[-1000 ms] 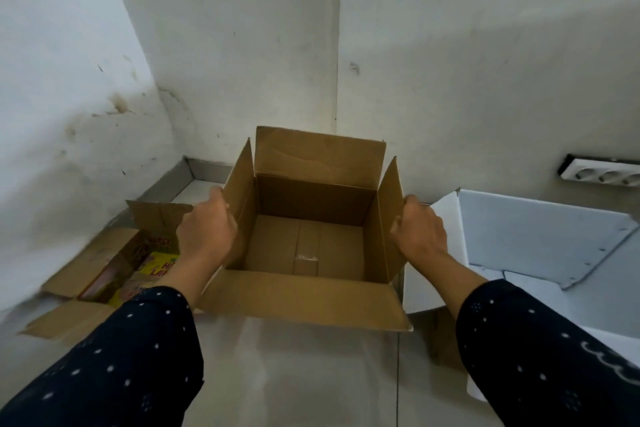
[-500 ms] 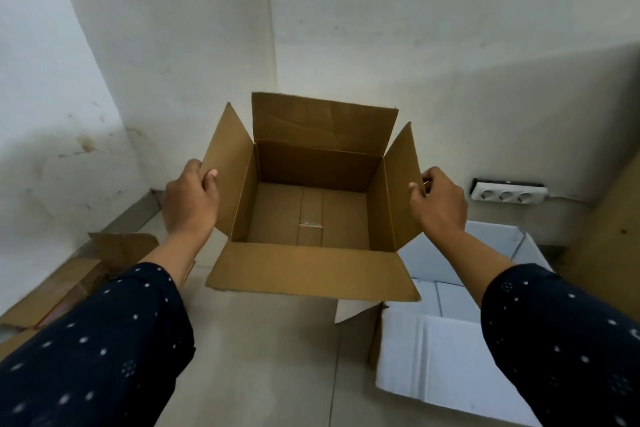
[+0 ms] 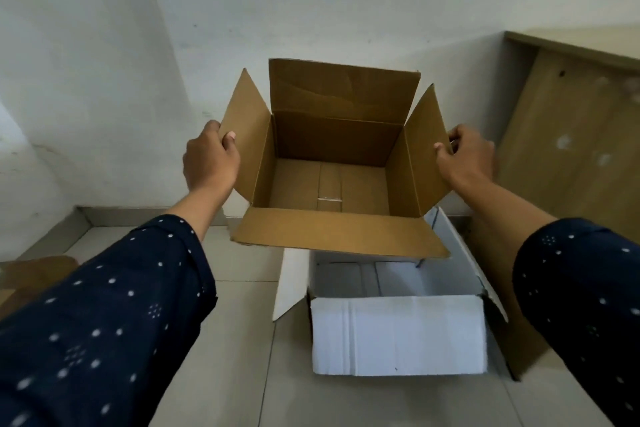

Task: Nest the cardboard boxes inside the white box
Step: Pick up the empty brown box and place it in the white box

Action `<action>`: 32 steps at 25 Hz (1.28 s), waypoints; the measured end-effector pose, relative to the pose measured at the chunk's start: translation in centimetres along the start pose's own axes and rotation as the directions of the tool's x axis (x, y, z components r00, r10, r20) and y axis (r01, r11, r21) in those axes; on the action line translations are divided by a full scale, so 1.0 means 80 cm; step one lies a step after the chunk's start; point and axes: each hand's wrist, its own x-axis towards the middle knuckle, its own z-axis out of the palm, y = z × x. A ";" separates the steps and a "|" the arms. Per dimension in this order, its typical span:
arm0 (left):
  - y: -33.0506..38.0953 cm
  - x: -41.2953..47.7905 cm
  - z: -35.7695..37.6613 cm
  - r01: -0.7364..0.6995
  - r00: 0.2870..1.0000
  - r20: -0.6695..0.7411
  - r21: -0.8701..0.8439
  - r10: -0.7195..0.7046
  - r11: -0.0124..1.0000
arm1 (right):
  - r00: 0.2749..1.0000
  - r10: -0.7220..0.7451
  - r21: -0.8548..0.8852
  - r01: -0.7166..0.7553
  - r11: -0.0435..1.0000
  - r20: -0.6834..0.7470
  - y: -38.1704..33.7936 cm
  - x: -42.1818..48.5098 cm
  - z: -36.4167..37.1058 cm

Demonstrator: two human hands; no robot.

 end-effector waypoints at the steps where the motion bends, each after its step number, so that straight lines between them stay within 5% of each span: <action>1: 0.014 -0.008 0.013 -0.003 1.000 0.022 -0.016 0.003 1.000 | 1.000 0.001 -0.019 -0.001 1.000 -0.003 0.013 0.006 -0.010; 12: 0.006 -0.146 0.172 0.138 0.914 0.376 0.073 -0.156 0.988 | 0.950 0.126 -0.238 -0.057 0.970 0.287 0.199 -0.003 0.025; 26: -0.068 -0.200 0.263 0.239 0.769 0.561 0.192 -0.307 0.952 | 0.889 0.279 -0.466 -0.086 0.881 0.363 0.279 -0.055 0.145; 29: -0.081 -0.190 0.247 0.118 0.816 0.546 0.160 -0.188 0.980 | 0.928 0.121 -0.499 0.077 0.863 0.352 0.248 -0.058 0.160; 32: -0.110 -0.177 0.216 -0.139 0.808 0.585 0.307 -0.072 0.941 | 0.874 -0.021 -0.406 0.247 0.880 0.486 0.185 -0.075 0.189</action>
